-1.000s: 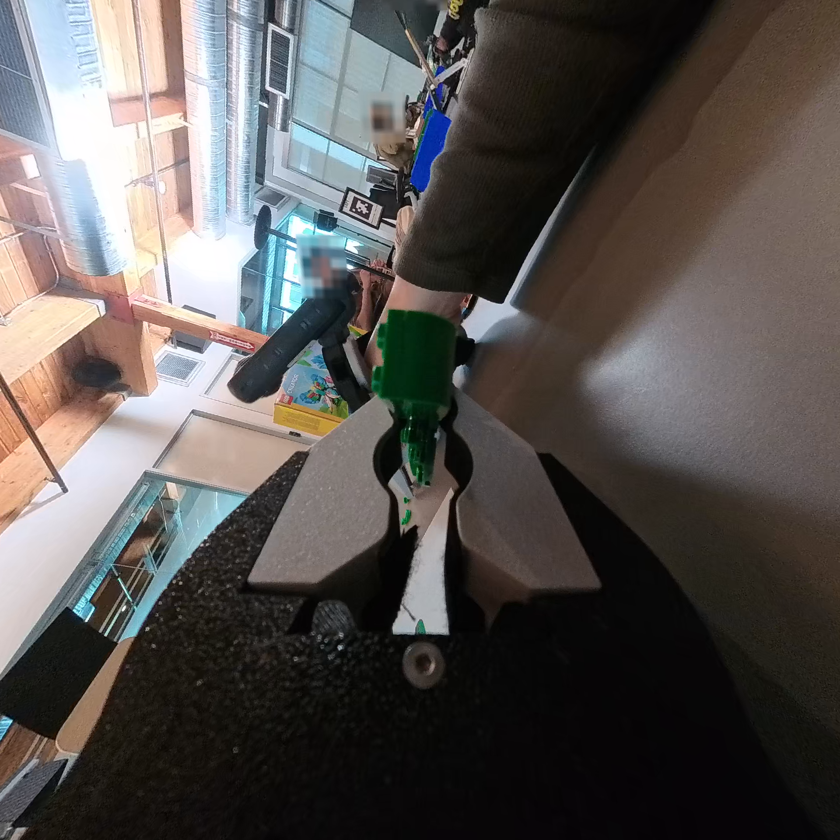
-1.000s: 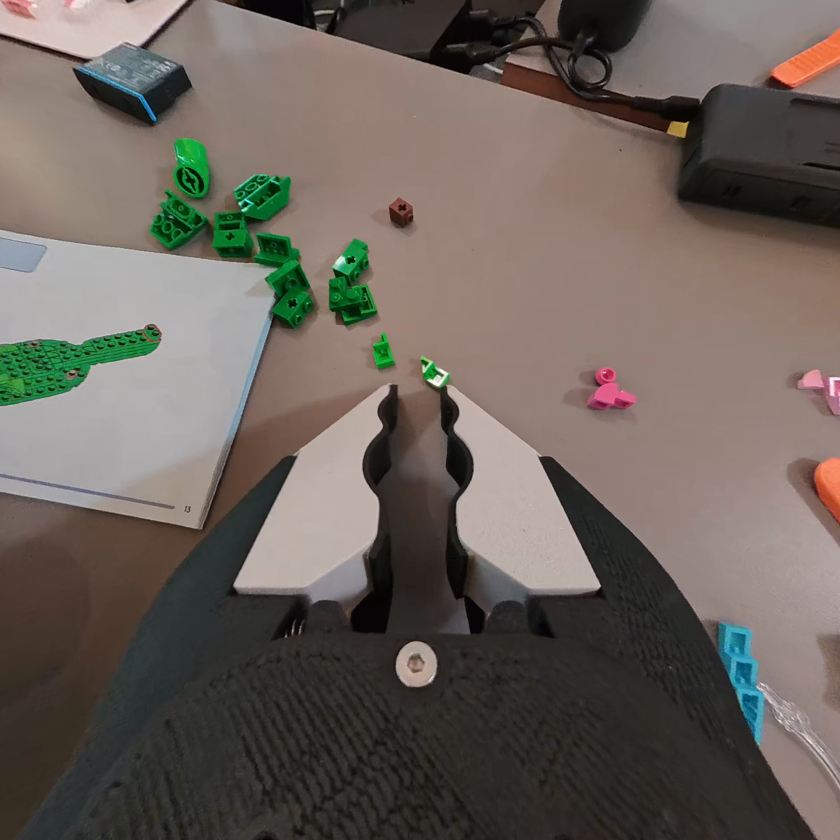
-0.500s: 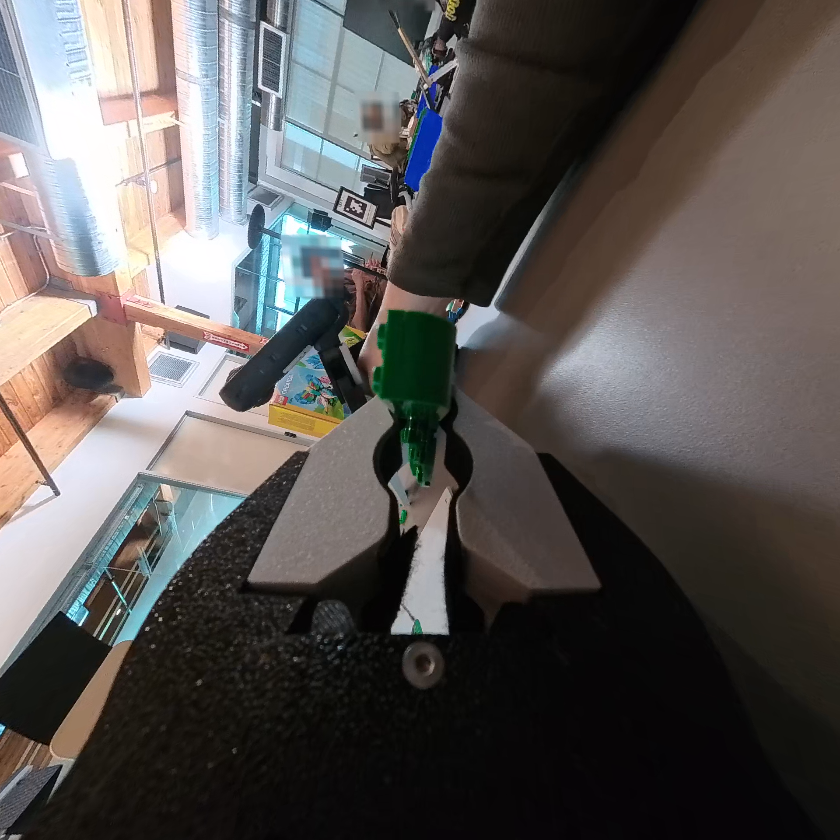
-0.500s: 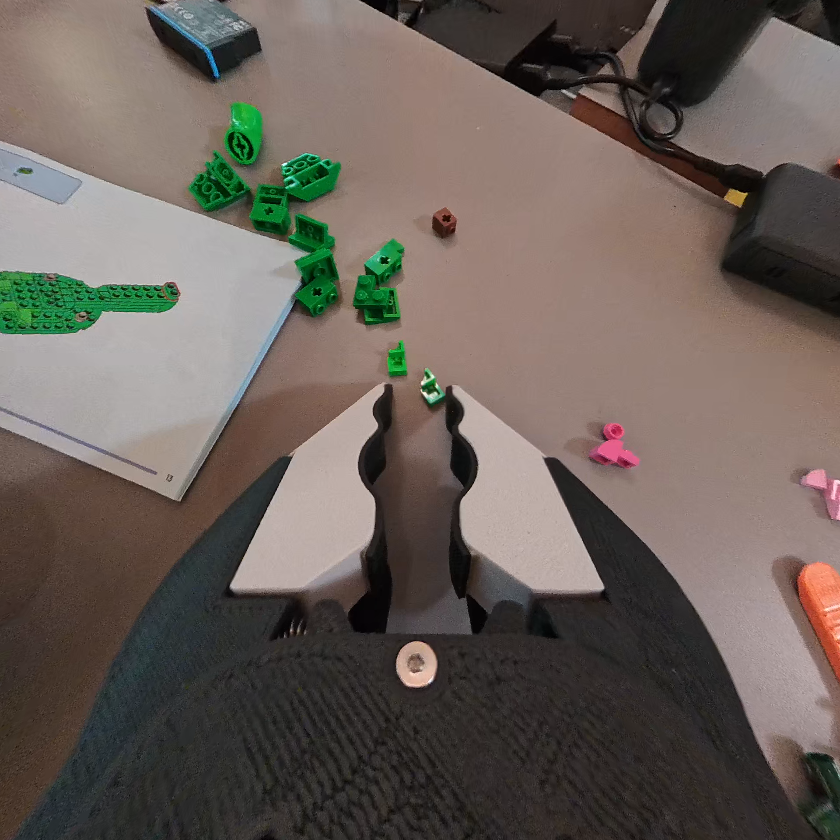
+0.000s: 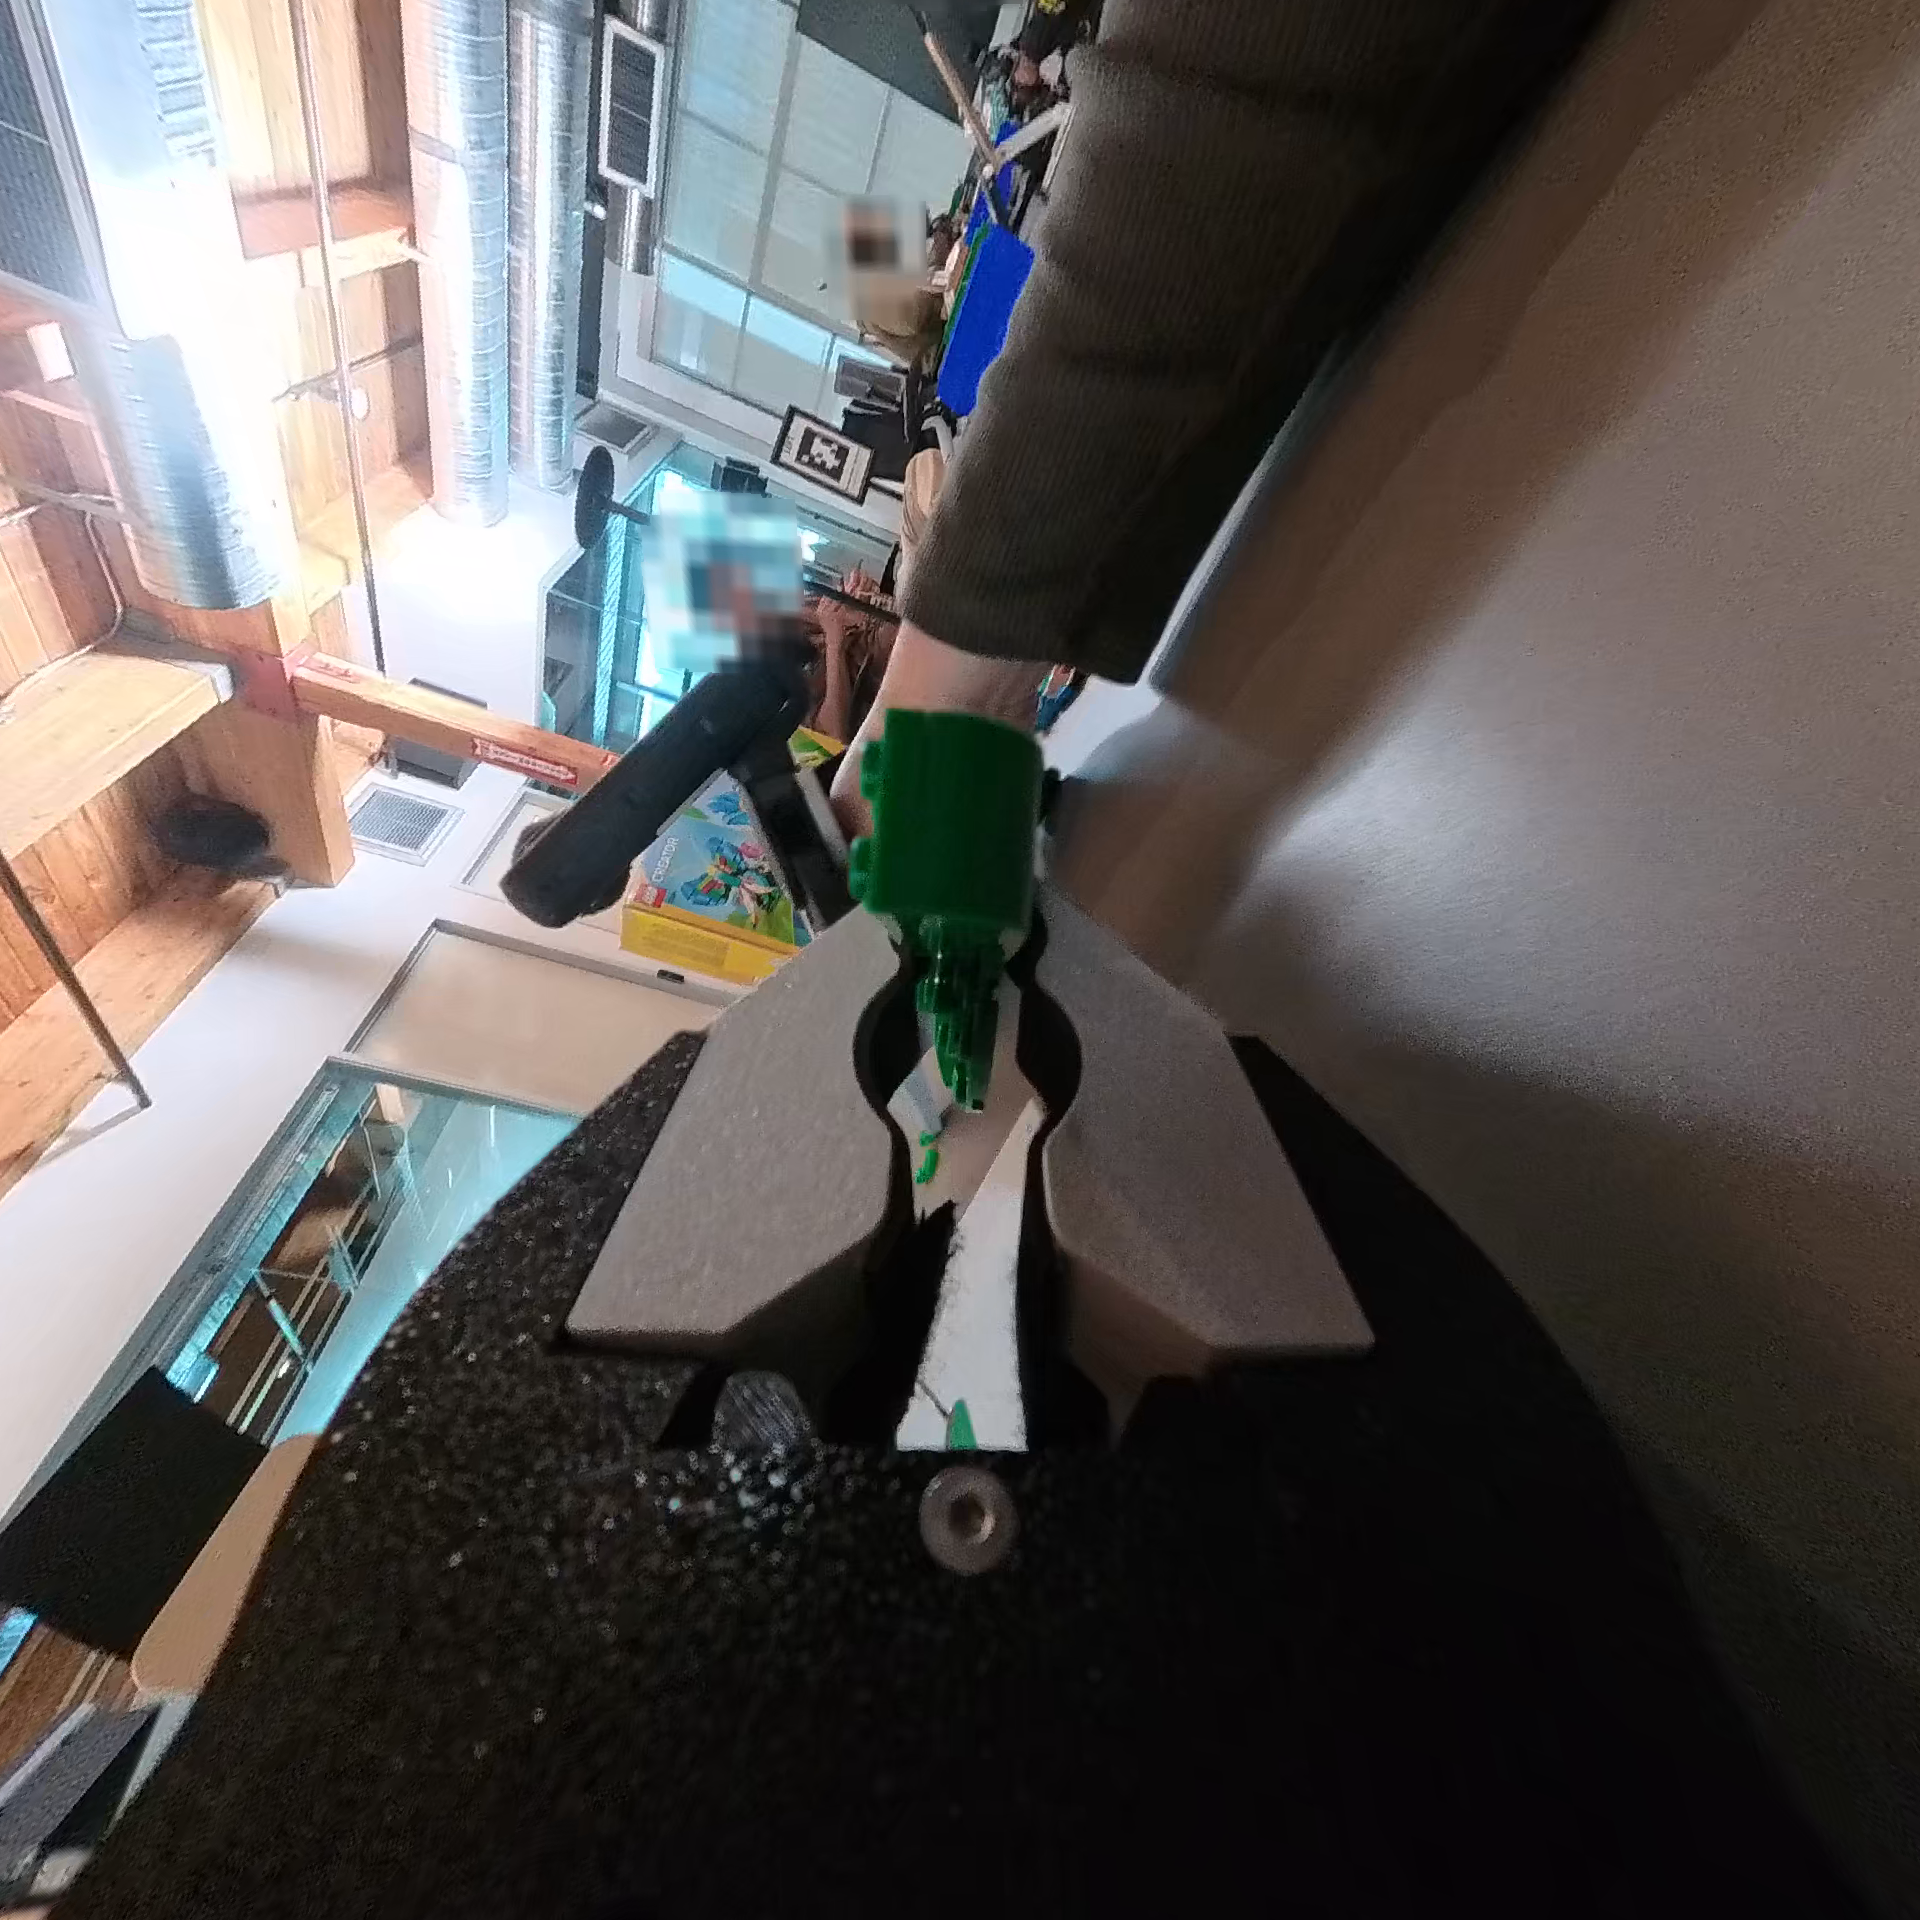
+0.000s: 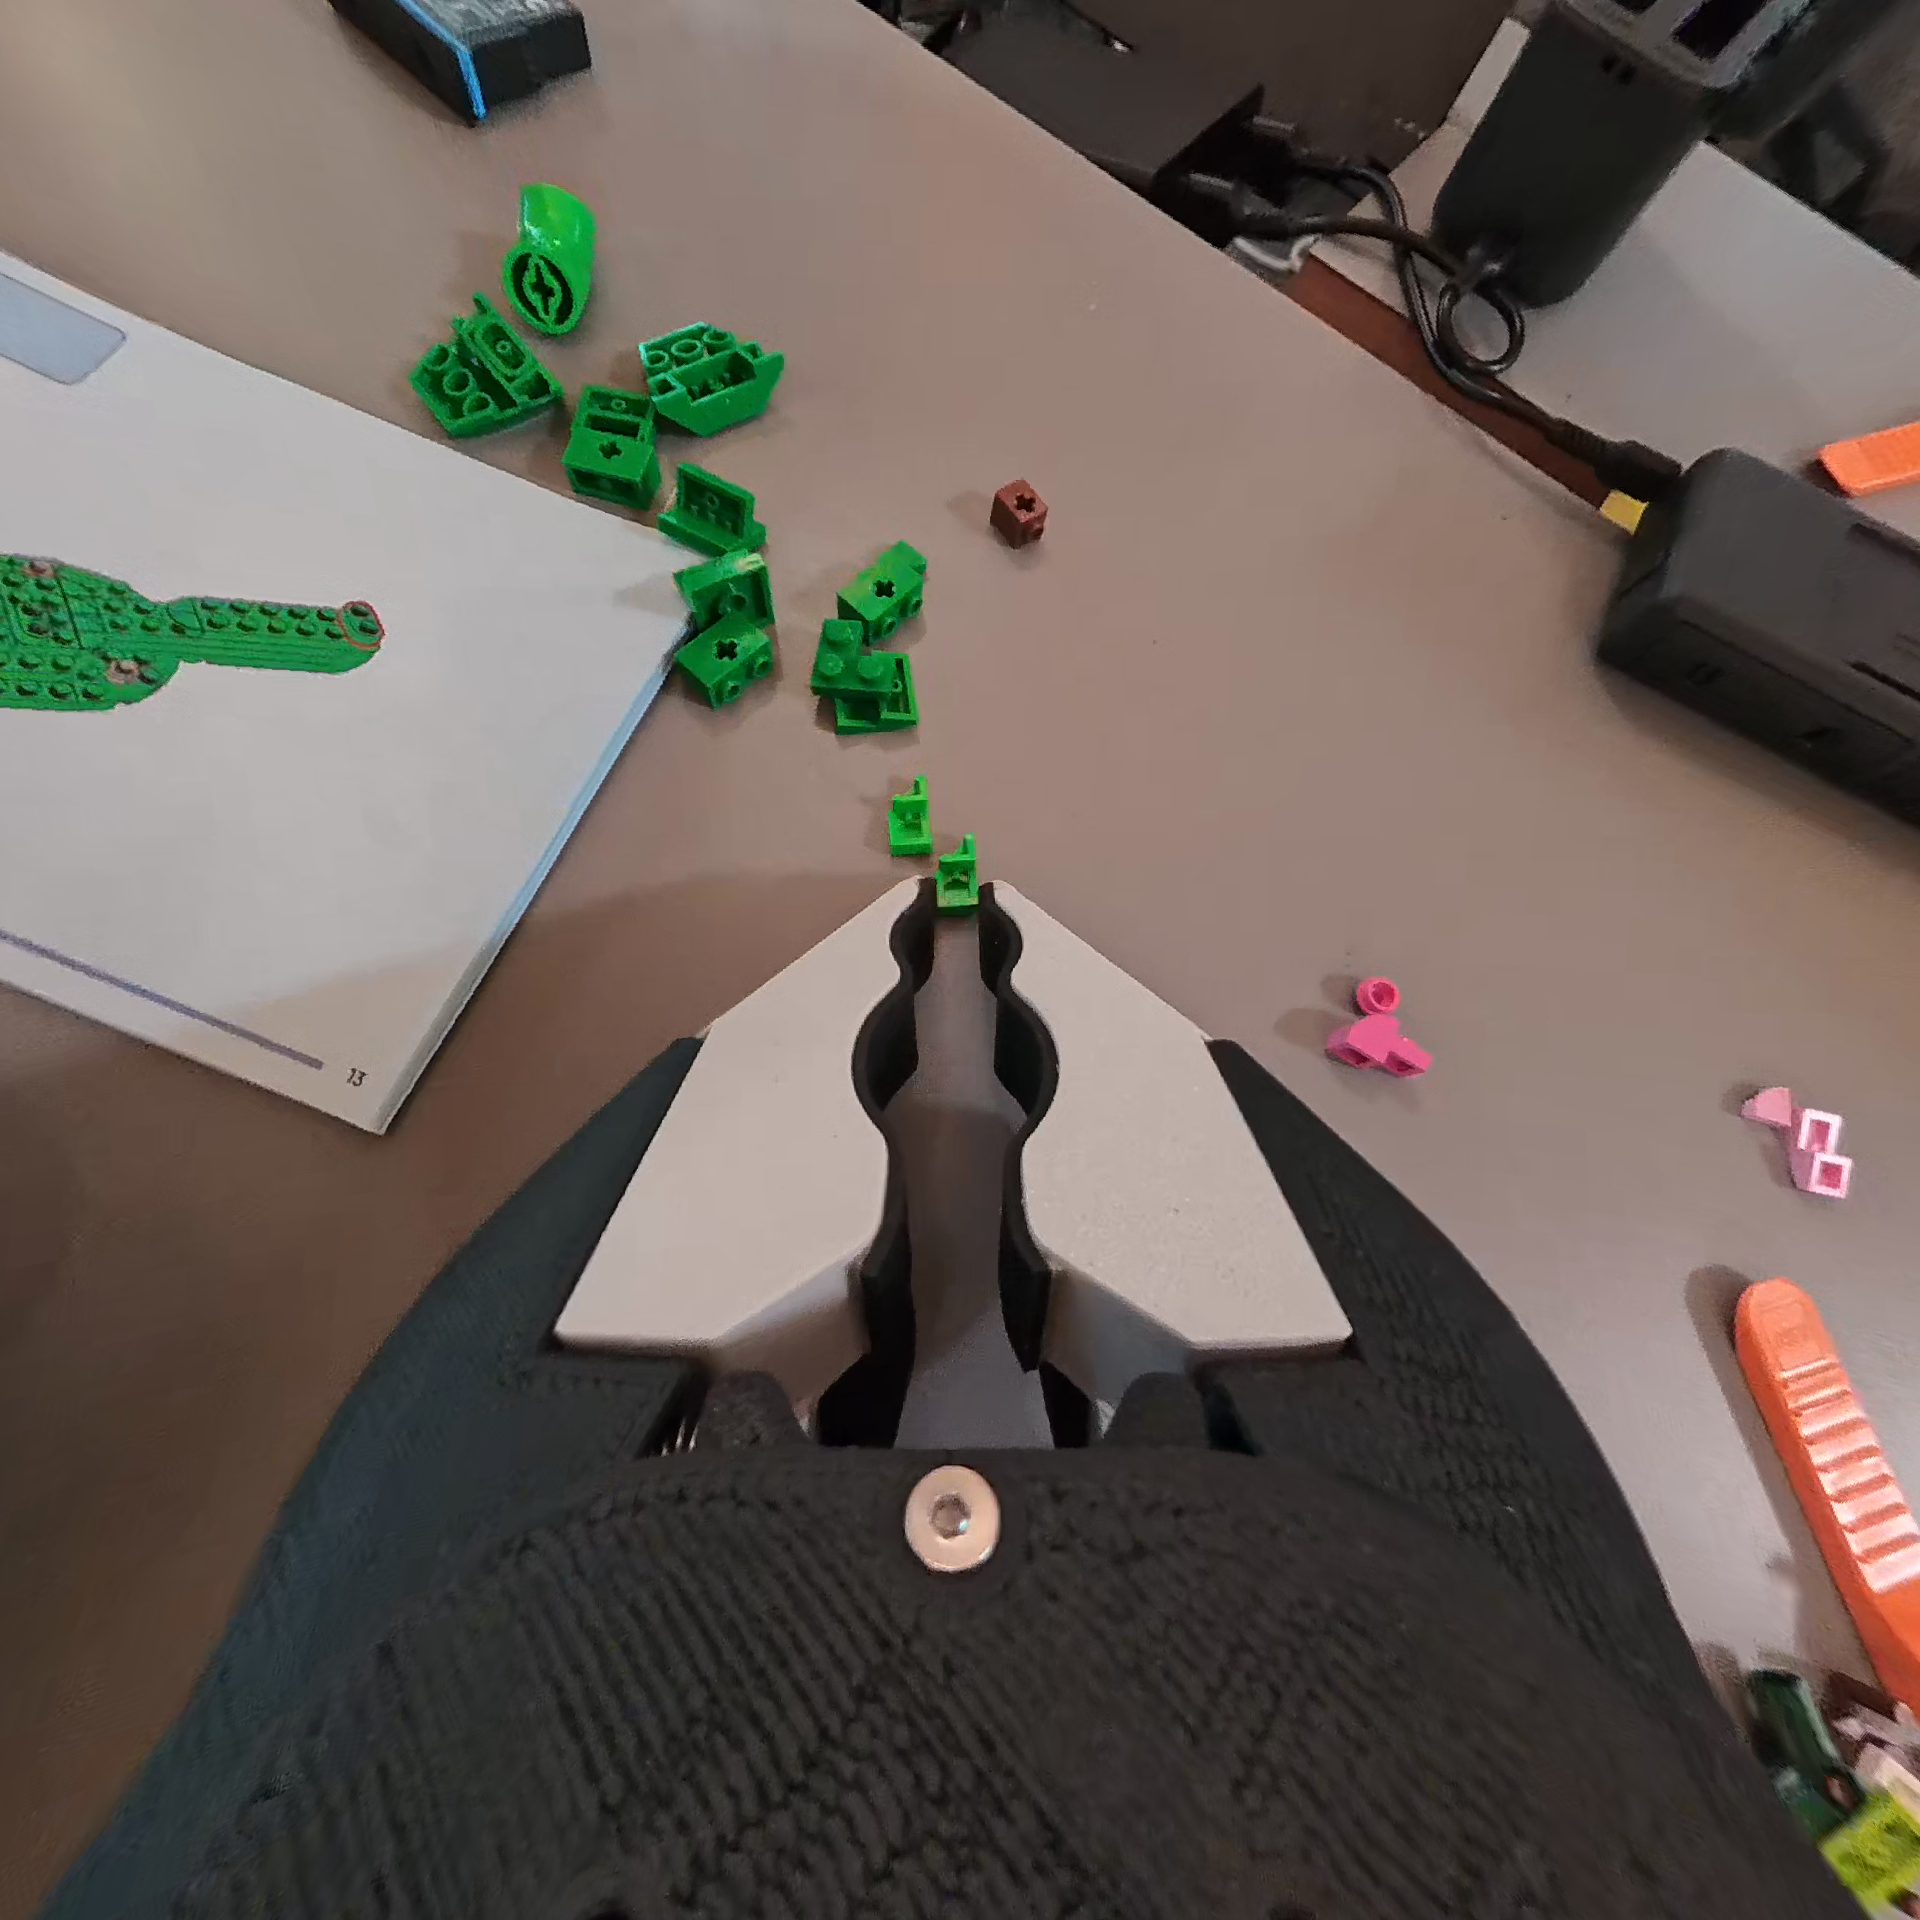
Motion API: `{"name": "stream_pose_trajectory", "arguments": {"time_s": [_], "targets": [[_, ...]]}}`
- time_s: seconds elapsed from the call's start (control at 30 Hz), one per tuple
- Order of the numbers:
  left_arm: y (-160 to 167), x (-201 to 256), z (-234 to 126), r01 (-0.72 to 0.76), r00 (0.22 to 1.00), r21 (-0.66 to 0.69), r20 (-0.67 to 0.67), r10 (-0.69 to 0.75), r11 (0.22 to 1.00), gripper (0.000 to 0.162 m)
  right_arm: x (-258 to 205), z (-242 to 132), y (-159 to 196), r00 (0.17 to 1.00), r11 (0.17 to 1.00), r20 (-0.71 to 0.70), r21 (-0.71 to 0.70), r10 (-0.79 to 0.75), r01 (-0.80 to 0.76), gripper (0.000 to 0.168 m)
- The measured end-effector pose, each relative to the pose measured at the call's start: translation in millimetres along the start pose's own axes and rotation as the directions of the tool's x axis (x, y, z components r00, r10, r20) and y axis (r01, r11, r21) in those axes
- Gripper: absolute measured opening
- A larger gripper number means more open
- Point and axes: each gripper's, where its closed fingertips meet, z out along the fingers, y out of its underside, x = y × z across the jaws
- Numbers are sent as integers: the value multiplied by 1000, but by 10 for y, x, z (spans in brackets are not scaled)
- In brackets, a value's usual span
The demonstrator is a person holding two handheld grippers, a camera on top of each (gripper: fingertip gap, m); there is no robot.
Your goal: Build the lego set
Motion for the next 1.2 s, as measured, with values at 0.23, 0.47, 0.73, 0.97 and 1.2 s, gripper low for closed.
{"name": "stream_pose_trajectory", "arguments": {"time_s": [0.23, 0.47, 0.73, 0.97, 1.2], "targets": [[285, -179, 9, -1, 996, -161, 93, 16, 987, 10, -148, -533, 91, 966, 964, 58, -77, -251, 255, 7], [234, -90, 49, -57, 997, -157, 51, 66, 986, 10, -127, -1253, 709, 864, 605, 361, -617, -351, 503, 6], [175, -18, 53, -86, 996, -132, 16, 89, 987, 10, -160, -1516, 1045, 851, 150, 514, -838, -105, 524, 6], [141, -43, 46, -98, 994, -121, 34, 103, 988, 10, -281, -1376, 1033, 839, 63, 543, -836, -47, 545, 6], [141, -27, 52, -96, 995, -119, 25, 99, 988, 10, -353, -1231, 941, 839, 111, 542, -833, -41, 543, 6]]}}
